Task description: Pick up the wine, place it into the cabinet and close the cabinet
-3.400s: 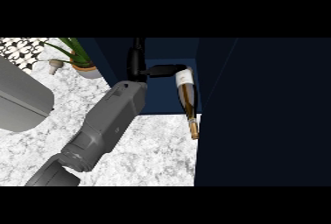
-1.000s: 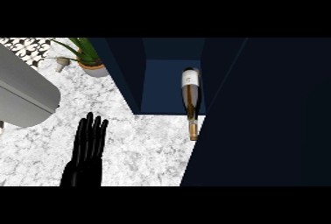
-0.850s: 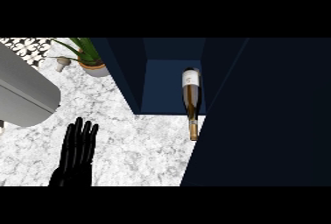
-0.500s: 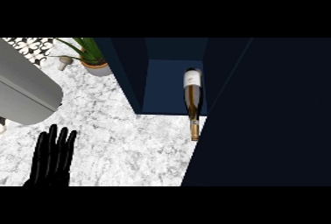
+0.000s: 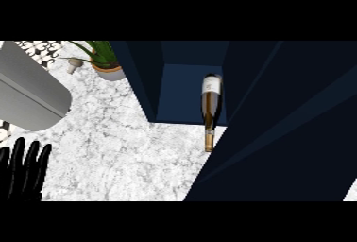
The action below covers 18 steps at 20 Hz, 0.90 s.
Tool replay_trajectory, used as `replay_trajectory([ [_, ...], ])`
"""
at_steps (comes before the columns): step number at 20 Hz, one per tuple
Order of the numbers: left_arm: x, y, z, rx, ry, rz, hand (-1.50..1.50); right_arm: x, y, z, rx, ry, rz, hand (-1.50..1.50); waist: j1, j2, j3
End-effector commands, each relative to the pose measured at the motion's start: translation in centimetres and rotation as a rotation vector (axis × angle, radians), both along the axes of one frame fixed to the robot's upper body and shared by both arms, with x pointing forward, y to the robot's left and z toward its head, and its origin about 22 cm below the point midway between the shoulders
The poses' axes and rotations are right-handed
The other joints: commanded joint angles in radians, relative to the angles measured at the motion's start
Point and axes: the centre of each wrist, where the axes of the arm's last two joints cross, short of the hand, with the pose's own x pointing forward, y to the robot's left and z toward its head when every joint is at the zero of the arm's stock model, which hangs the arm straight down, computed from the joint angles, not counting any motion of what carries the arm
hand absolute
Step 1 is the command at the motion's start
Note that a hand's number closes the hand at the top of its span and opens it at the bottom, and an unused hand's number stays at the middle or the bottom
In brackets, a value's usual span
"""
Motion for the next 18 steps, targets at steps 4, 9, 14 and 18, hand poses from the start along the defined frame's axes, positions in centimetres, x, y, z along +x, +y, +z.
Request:
replay_trajectory([
  [4,-0.6,3.2,0.8,-0.003,-0.008,-0.027,-1.50,0.6,5.3,1.8,0.057,-0.047,0.064,1.50,0.015,0.006,0.000],
  [9,0.6,5.0,2.2,-0.016,-0.044,-0.030,-1.50,3.9,8.3,2.3,0.013,-0.031,0.024,1.50,0.013,0.013,0.002],
  [14,0.2,6.7,2.3,-0.002,-0.045,-0.063,-1.50,8.0,11.5,4.6,-0.018,-0.022,-0.016,1.50,0.038,0.015,0.002],
  [18,-0.2,7.5,3.2,0.001,-0.035,-0.087,-1.50,11.2,14.0,6.9,-0.023,-0.034,-0.051,1.50,0.055,0.015,0.003],
])
